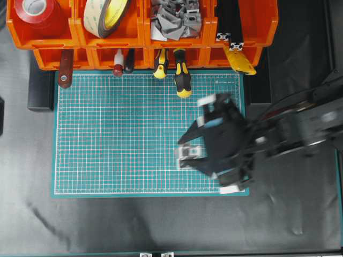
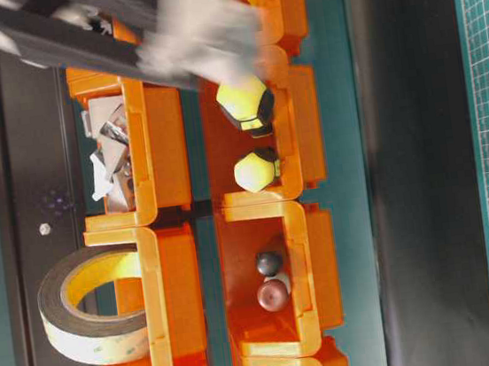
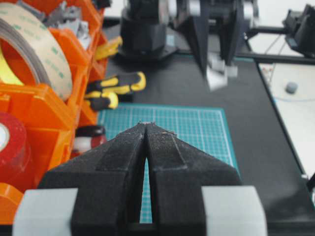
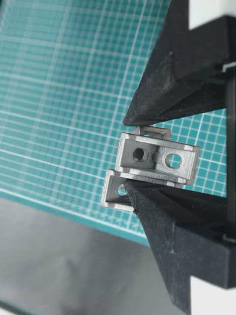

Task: Pick corner brachets from container rack with right arm.
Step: 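Carry the held brackets with the right gripper over the green mat, then open the right gripper to drop the brackets onto the mat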

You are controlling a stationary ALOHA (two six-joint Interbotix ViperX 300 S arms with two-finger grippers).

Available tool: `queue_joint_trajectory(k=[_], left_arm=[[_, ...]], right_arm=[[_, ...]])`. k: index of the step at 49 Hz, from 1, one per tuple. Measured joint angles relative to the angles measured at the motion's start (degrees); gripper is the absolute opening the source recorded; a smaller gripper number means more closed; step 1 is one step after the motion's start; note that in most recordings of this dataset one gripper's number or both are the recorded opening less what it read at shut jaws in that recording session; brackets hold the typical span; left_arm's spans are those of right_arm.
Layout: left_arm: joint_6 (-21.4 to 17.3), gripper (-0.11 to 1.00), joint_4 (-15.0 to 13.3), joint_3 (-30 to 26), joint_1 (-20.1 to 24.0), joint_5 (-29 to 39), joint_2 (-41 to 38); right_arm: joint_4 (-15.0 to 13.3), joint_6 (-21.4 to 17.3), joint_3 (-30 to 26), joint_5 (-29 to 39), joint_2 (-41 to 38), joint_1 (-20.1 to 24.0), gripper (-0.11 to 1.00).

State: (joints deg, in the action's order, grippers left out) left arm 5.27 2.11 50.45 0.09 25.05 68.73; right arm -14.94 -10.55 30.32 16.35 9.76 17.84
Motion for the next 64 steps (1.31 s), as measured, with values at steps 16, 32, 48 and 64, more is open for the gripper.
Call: queue_joint_trajectory(k=[16, 32, 48, 64], left_arm=[[-0.2, 0.00, 0.0, -0.1, -1.4, -0.3, 0.1], [-0.1, 0.00, 0.0, -0.5, -1.3, -0.3, 0.1], [0.1, 0.00, 0.0, -0.5, -1.3, -0.3, 0.1], [0.2, 0.00, 0.0, -0.4, -1.1, -0.3, -2.3]], right_arm=[[-4.8, 0.6, -5.6, -5.0, -16.0, -1.1, 0.38], [-6.2, 0.4, -9.8, -5.1, -21.0, -3.7, 0.38], [-6.3, 0.4, -9.7, -5.1, -21.4, -4.6, 0.37], [-6.3, -0.4, -9.7, -5.1, -21.5, -5.1, 0.79]])
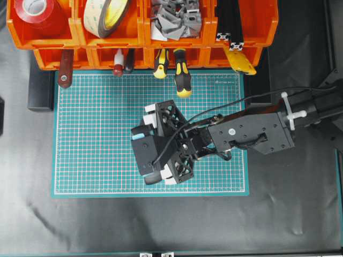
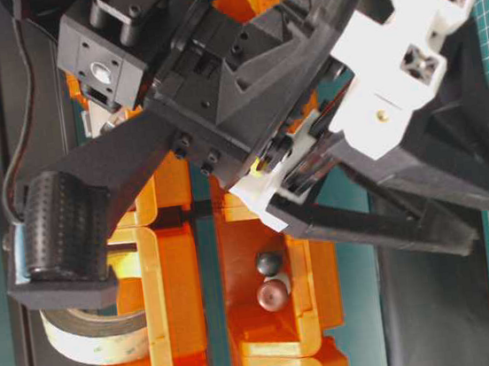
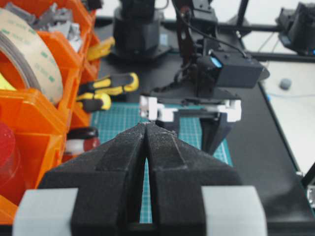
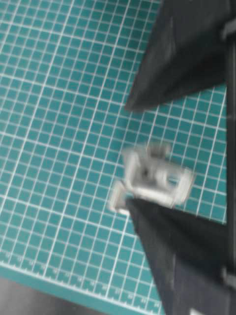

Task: Pick corner brachets from container rack with right arm.

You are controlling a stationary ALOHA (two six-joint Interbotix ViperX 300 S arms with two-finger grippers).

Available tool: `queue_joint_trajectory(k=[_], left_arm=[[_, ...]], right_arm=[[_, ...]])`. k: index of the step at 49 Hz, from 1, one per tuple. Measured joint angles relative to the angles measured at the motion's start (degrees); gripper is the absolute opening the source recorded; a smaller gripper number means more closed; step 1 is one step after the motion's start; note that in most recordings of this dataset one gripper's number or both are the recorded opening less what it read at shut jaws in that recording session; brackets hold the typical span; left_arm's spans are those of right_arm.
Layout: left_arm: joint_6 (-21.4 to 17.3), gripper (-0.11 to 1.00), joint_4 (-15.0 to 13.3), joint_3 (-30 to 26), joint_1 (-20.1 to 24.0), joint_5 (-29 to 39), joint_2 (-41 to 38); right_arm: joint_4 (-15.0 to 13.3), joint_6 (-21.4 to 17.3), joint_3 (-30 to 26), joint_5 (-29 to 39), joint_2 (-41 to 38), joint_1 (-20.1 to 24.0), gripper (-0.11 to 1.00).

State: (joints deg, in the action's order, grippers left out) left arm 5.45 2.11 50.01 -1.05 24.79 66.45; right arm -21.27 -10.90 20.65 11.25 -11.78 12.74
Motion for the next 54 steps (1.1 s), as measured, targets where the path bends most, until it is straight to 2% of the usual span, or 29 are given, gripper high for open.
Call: queue_joint_trajectory(k=[3, 11, 19, 27, 37, 46, 54], left_arm=[[0.0, 0.00, 0.0, 0.0, 0.1, 0.0, -0.5], [0.4, 0.00, 0.0, -0.1, 0.4, 0.0, -0.7], [0.6, 0.00, 0.0, 0.0, 0.4, 0.0, 0.2], [0.5, 0.00, 0.0, 0.0, 1.1, 0.0, 2.0], [1.5, 0.00, 0.0, 0.1, 0.5, -0.5, 4.2], [1.8, 0.00, 0.0, 0.3, -2.1, -2.2, 4.5], [1.9, 0.00, 0.0, 0.8, -2.6, -2.5, 4.4]], right_arm=[[0.0, 0.0, 0.0, 0.0, 0.0, -0.2, 0.84], [0.1, -0.4, 0.0, 0.2, 0.2, -0.2, 0.81], [1.0, -0.4, 1.3, 4.0, 3.6, 0.9, 0.80], [1.8, -0.4, 4.6, 7.1, 11.3, 2.0, 0.80], [1.8, -0.4, 8.4, 7.7, 24.3, 2.1, 0.79], [1.8, -0.4, 12.4, 5.4, 35.9, 2.2, 0.75], [1.8, -0.4, 16.6, 1.5, 44.7, 2.2, 0.73]])
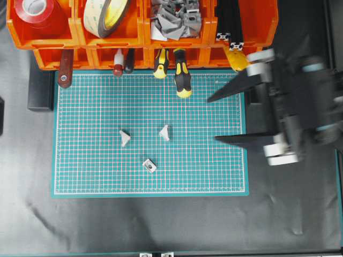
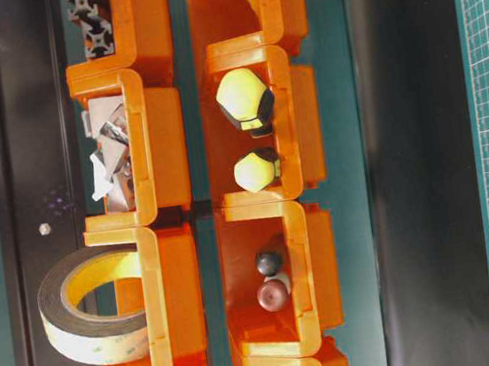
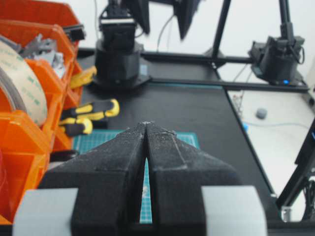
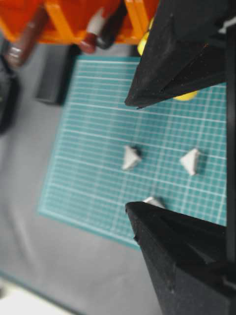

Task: Pick corner brachets from container rack with right arm.

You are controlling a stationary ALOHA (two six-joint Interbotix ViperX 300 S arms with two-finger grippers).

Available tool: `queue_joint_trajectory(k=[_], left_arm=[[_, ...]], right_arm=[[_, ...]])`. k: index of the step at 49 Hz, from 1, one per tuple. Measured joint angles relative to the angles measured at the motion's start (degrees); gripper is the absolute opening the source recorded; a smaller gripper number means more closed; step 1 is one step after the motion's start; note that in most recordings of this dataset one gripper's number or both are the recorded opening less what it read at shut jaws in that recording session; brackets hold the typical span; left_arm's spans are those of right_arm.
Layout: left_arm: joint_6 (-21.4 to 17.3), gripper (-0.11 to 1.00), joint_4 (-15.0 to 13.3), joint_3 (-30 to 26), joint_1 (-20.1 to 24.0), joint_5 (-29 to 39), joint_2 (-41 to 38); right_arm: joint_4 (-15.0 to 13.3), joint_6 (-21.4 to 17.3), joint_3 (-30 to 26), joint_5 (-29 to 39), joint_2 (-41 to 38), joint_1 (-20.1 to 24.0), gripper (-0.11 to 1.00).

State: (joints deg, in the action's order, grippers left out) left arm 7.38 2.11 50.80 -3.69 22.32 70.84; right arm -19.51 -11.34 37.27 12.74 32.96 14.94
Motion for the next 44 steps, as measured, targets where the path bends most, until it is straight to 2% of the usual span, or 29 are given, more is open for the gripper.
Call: queue_joint_trajectory(k=[6, 19, 44], left_arm=[[-0.3, 0.00, 0.0, 0.3, 0.4, 0.0, 0.0], [0.1, 0.00, 0.0, 0.6, 1.9, -2.9, 0.9], [0.2, 0.00, 0.0, 1.9, 1.8, -3.3, 2.5]], right_arm=[[0.1, 0.0, 2.9, -1.8, 7.0, -0.1, 0.71], [0.1, 0.0, 7.8, -4.0, 20.6, -3.3, 0.66], [0.2, 0.0, 14.1, -1.9, 34.8, -3.5, 0.64]])
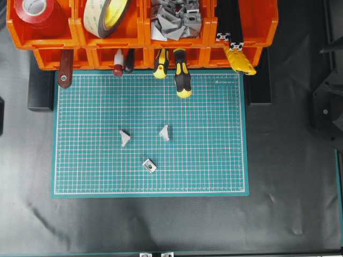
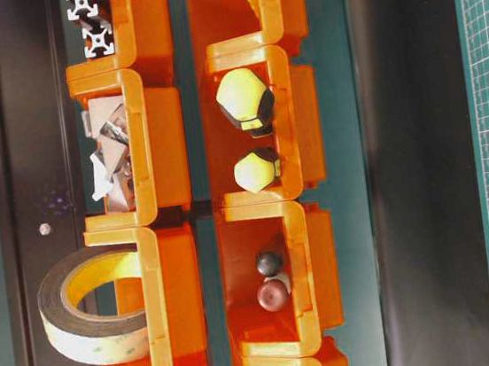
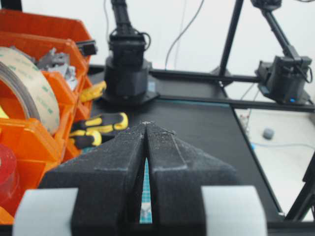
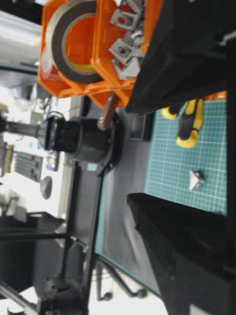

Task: Pick corner brachets from container rack with right arm.

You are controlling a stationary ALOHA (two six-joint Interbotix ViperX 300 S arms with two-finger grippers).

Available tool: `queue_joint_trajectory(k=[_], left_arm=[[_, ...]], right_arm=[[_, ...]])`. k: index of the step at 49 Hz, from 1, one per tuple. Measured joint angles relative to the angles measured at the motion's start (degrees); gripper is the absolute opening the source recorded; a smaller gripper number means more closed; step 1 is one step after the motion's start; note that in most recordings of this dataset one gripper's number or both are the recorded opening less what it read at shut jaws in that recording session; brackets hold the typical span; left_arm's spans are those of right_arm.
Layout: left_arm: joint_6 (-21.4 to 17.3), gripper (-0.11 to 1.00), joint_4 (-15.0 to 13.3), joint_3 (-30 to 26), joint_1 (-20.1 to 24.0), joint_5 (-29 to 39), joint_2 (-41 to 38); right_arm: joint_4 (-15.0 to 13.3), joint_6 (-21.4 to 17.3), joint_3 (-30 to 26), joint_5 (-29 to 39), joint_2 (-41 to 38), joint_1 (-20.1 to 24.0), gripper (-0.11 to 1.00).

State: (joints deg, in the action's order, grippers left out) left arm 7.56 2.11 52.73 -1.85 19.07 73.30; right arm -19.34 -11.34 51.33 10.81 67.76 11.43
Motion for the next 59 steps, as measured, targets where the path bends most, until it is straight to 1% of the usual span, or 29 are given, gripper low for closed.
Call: queue_joint_trajectory(k=[15, 28, 38, 59], left_arm=[[0.1, 0.00, 0.0, 1.0, -0.2, 0.0, 3.0], [-0.3, 0.00, 0.0, 1.3, -0.2, 0.0, 3.2], [-0.4, 0.00, 0.0, 1.4, 0.1, 0.0, 3.2], [0.0, 0.00, 0.0, 1.9, 0.1, 0.0, 3.1]], right_arm=[[0.0, 0.0, 0.3, 2.3, 1.1, -0.1, 0.64], [0.0, 0.0, 0.4, 3.0, 1.7, -0.1, 0.64], [0.1, 0.0, 0.4, 4.5, 3.5, -1.0, 0.64], [0.1, 0.0, 3.8, 4.5, 5.0, -1.4, 0.64]])
